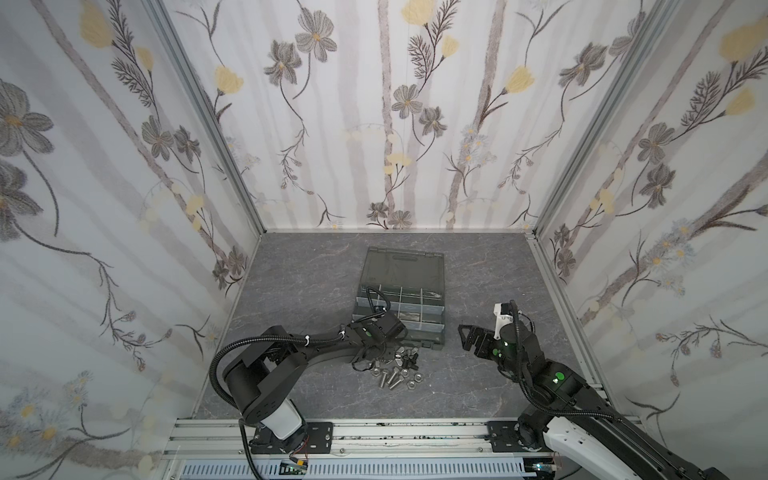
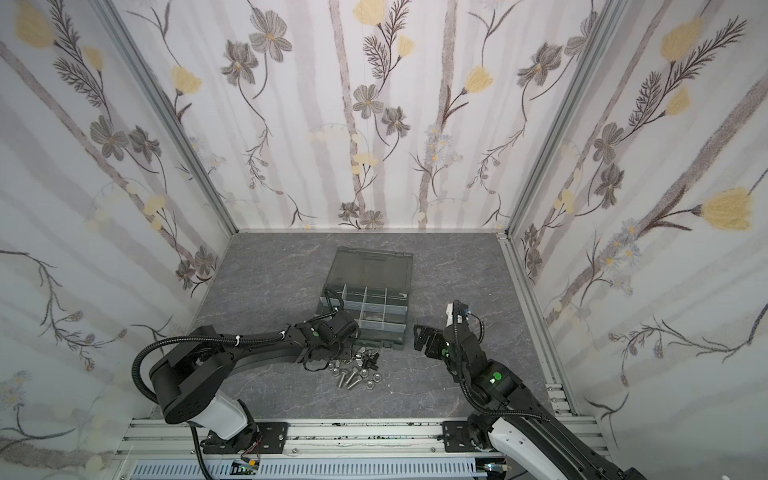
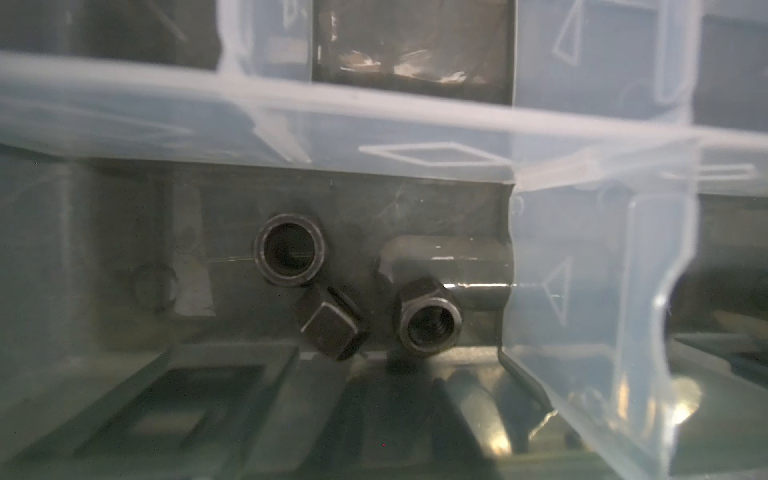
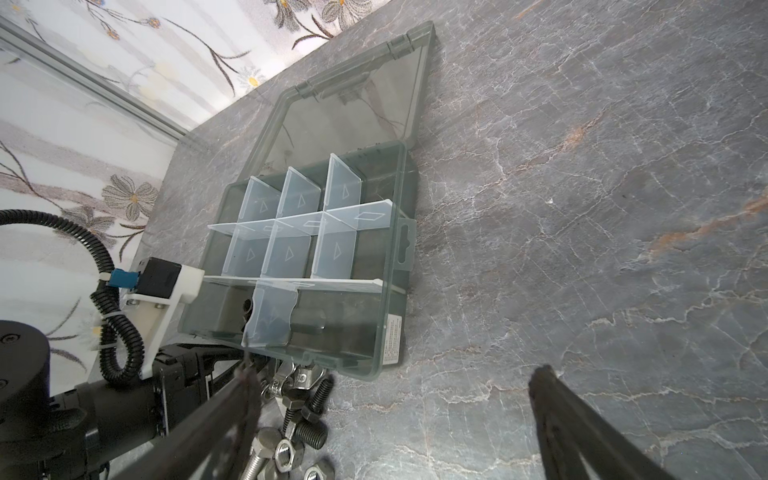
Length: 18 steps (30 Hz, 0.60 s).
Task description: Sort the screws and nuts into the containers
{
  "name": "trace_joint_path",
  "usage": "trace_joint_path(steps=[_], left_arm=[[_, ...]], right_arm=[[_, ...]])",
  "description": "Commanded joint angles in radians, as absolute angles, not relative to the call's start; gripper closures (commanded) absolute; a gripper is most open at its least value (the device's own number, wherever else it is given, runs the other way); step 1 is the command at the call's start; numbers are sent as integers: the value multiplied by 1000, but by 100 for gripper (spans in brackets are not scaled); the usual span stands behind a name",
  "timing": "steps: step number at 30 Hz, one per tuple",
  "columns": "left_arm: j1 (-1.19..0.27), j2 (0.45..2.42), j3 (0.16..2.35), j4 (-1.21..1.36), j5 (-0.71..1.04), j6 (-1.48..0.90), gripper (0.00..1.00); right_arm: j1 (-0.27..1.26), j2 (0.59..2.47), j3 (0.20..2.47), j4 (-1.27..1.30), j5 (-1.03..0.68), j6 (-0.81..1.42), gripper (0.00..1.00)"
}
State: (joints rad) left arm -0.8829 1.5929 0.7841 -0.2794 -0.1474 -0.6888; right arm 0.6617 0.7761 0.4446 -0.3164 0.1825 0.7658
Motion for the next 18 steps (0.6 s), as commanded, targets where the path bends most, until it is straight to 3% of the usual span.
trace_joint_path(steps=[1, 18], left_arm=[[-883, 1578, 769, -291, -172, -703, 73], [-882, 1462, 699, -293, -134, -694, 78]], right_arm=[[664, 758, 433, -300, 192, 775, 0], [663, 724, 414, -310, 200, 791, 0]])
